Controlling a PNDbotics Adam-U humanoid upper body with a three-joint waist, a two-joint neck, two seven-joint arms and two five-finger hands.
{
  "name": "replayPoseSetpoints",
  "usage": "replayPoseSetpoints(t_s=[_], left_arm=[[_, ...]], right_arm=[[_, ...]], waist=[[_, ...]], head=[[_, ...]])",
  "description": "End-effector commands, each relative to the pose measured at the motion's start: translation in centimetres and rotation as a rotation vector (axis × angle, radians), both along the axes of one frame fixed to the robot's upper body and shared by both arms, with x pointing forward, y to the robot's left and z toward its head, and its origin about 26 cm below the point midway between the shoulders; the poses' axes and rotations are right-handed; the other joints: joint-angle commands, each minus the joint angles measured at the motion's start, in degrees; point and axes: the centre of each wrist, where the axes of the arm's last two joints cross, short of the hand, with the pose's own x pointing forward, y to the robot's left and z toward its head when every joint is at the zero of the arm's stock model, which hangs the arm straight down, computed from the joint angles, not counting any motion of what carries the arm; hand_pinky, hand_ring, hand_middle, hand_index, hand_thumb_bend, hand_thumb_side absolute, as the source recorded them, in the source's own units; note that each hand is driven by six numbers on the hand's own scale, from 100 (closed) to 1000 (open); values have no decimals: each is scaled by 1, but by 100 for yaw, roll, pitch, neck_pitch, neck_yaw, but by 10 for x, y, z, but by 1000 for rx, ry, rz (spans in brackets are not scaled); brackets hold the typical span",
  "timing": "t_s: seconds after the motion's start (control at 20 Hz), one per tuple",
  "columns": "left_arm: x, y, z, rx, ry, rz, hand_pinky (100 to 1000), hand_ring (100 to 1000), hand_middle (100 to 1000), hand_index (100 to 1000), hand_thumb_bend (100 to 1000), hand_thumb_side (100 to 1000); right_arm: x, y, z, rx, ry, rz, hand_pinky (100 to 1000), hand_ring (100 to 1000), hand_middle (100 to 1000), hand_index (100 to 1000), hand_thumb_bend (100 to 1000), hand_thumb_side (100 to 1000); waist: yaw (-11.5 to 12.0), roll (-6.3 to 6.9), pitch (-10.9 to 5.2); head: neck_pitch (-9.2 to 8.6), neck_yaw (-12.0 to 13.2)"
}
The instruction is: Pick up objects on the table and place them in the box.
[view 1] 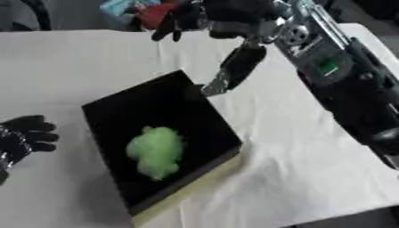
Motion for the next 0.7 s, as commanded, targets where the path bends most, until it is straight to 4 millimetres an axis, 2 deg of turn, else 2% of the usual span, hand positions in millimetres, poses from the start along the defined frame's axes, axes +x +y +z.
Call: replayPoseSetpoints(t_s=[0.05, 0.3, 0.7], left_arm=[[0, 2, 3, -3, -11, 13, 747, 754, 730, 855, 362, 1000], [0, 4, -1, 1, -2, 26, 747, 754, 730, 854, 361, 1000], [-1, 7, -6, -1, 8, 51, 747, 754, 729, 854, 357, 1000]], right_arm=[[-23, -5, 19, 103, -92, 32, 729, 715, 788, 906, 446, 519], [-37, -5, 11, 216, -114, 50, 714, 693, 753, 888, 411, 486], [-29, -18, -27, 407, -26, -15, 686, 651, 687, 850, 308, 480]], waist=[[-72, 46, -81], [-193, 94, -51], [-361, 183, -21]], head=[[-7, 175], [-36, 412], [-55, 737]])
